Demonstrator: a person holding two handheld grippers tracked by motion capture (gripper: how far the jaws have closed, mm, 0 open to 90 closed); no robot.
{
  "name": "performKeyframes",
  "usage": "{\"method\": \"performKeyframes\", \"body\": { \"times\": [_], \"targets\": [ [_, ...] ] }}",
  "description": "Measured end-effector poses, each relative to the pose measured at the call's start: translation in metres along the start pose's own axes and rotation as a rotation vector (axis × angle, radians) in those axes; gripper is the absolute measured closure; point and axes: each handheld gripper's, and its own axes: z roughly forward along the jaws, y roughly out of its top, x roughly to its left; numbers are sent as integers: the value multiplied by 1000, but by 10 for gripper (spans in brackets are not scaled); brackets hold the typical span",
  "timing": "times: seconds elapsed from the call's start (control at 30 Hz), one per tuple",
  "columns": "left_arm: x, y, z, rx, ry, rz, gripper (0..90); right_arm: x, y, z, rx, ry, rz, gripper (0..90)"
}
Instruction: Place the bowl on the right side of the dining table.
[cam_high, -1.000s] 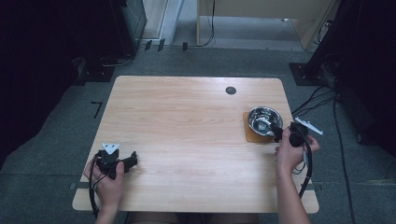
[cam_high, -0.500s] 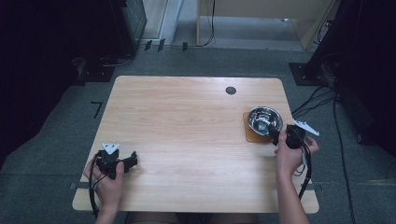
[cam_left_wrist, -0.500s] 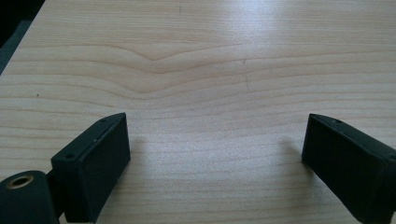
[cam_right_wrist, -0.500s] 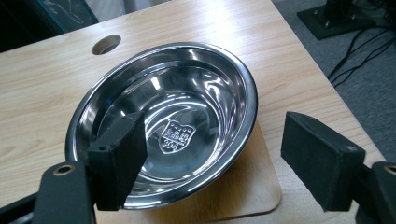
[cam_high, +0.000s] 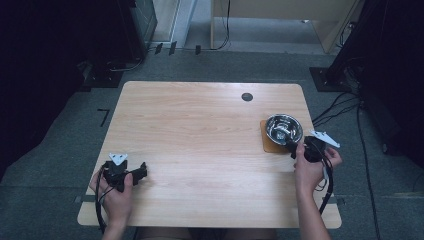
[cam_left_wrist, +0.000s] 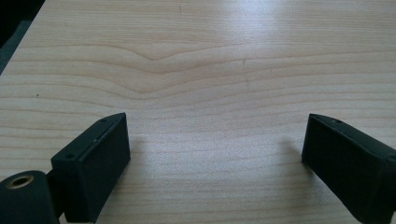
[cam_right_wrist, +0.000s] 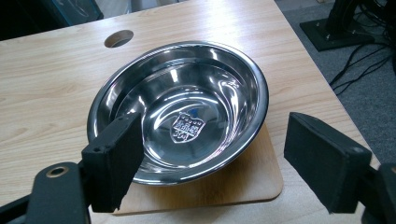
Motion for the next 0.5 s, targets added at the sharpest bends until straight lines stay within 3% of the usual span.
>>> {"method": "performKeyframes", "body": {
  "times": [0.5],
  "targets": [
    [0,0,0,0,0,0,75,2,-8,-11,10,5,-56,201]
  ]
}}
